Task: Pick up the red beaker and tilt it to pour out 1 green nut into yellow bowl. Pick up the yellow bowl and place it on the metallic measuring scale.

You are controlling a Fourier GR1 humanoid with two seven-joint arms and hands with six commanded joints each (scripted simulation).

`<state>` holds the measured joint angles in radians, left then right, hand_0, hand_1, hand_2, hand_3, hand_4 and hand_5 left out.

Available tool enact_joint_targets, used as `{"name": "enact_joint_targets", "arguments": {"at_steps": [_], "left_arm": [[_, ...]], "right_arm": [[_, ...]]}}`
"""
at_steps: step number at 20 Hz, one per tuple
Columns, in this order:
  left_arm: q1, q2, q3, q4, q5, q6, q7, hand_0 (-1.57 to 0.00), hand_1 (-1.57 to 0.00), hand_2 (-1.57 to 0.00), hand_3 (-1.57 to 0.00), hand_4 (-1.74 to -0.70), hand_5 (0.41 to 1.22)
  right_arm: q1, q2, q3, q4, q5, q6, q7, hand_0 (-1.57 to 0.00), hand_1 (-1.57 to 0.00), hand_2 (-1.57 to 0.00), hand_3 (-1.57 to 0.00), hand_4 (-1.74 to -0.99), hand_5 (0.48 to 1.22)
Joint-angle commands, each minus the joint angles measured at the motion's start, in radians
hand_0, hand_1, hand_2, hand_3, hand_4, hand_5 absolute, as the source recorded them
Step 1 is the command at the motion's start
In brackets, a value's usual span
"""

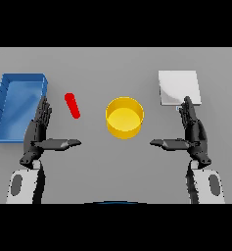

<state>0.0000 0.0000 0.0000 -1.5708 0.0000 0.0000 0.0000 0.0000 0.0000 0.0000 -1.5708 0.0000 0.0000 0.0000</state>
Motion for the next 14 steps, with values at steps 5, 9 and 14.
{"name": "enact_joint_targets", "arguments": {"at_steps": [5, 9, 14], "left_arm": [[0.049, -0.007, -0.020, -0.040, -0.006, -0.005, -0.010, 0.00, 0.00, 0.00, 0.00, -1.20, 0.677], [0.125, 0.039, -0.094, -0.151, -0.087, -0.038, -0.002, 0.00, 0.00, 0.00, 0.00, -1.20, 0.677], [0.157, 0.044, -0.119, -0.177, -0.128, -0.029, 0.015, 0.00, 0.00, 0.00, 0.00, -1.18, 0.660]], "right_arm": [[0.000, -0.002, -0.001, 0.001, -0.002, -0.001, -0.002, 0.00, 0.00, 0.00, 0.00, -1.177, 0.572], [0.033, -0.073, 0.064, -0.051, 0.149, -0.014, -0.037, 0.00, 0.00, 0.00, 0.00, -1.183, 0.576], [0.059, -0.081, 0.077, -0.077, 0.153, 0.000, -0.048, 0.00, 0.00, 0.00, 0.00, -1.206, 0.585]]}}
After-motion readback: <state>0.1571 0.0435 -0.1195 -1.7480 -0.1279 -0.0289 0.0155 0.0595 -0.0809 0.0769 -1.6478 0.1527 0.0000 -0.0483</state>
